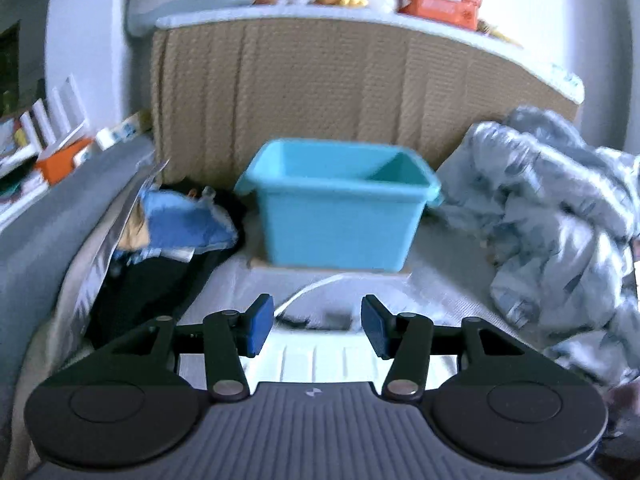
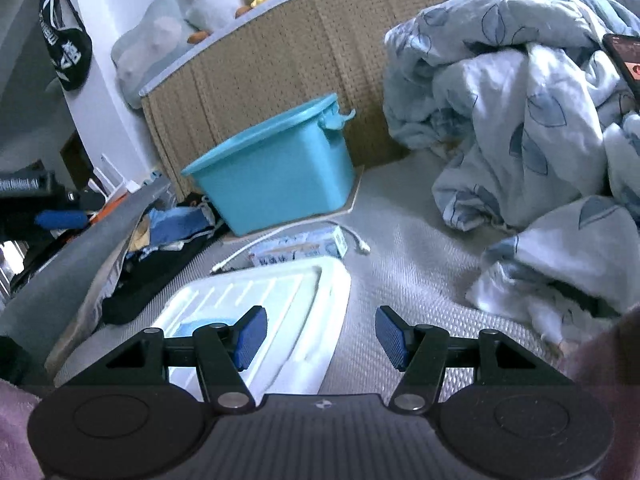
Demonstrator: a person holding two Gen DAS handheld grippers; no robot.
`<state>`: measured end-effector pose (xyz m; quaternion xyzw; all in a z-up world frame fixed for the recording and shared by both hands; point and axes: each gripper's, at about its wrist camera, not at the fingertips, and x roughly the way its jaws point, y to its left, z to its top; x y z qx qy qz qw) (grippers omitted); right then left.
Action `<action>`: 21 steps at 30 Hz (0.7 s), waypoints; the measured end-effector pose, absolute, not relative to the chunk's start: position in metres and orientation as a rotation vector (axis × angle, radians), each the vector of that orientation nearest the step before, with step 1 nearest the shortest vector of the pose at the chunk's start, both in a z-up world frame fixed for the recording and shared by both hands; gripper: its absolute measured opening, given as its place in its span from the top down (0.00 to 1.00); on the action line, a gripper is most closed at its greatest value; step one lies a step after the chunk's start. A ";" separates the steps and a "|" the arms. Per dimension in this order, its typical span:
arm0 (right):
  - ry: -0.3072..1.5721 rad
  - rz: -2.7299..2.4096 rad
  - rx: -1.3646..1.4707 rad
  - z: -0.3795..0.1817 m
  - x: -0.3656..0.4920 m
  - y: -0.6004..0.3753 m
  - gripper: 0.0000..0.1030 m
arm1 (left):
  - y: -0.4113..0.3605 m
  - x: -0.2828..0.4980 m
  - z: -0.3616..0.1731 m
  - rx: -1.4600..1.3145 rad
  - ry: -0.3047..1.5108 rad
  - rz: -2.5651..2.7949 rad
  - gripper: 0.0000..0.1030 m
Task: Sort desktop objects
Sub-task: 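Move both tools toward the white lid with the blue handle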
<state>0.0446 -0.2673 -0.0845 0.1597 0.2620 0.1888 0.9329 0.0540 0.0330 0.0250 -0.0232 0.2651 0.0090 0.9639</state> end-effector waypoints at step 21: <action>0.598 0.329 0.279 -0.096 0.047 -0.260 0.38 | 0.033 0.061 -0.016 -0.047 0.602 0.055 0.47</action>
